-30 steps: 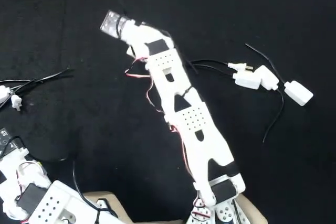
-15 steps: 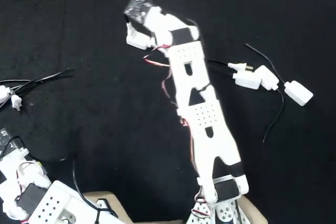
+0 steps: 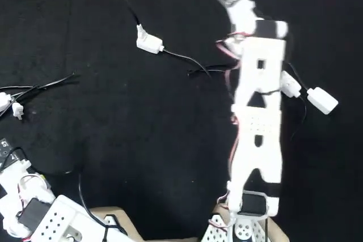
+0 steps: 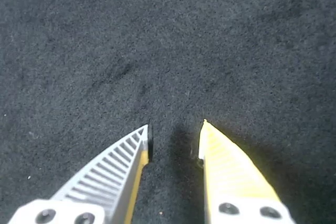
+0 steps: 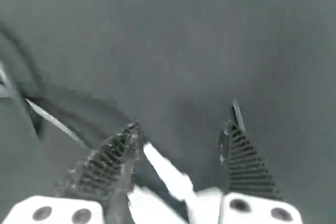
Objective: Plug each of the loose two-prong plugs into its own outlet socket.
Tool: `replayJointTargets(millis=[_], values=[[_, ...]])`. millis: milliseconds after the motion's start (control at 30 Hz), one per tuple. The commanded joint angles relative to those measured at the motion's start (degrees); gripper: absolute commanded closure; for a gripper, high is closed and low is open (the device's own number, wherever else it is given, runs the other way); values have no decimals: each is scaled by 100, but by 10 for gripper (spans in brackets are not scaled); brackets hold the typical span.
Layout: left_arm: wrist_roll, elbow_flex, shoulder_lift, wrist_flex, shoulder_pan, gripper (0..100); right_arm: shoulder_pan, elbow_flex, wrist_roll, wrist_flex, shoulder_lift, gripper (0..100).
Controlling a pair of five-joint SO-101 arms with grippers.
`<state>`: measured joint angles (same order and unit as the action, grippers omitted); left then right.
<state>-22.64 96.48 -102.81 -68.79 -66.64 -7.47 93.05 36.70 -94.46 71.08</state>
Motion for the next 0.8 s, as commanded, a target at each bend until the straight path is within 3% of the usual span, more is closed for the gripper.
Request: replayJointTargets(millis=[0,200,433,767], values=[[-9,92,-53,-26,22,833,-835,268,677,-659,-470,769],[-18,92,-53,-26,22,833,-2215,259,2312,-598,-426,769],[-26,92,-53,-26,22,833,-3165,259,3675,-466,22,769],[-26,92,-53,-26,57,833,-3244,207,4316,-659,295,769]])
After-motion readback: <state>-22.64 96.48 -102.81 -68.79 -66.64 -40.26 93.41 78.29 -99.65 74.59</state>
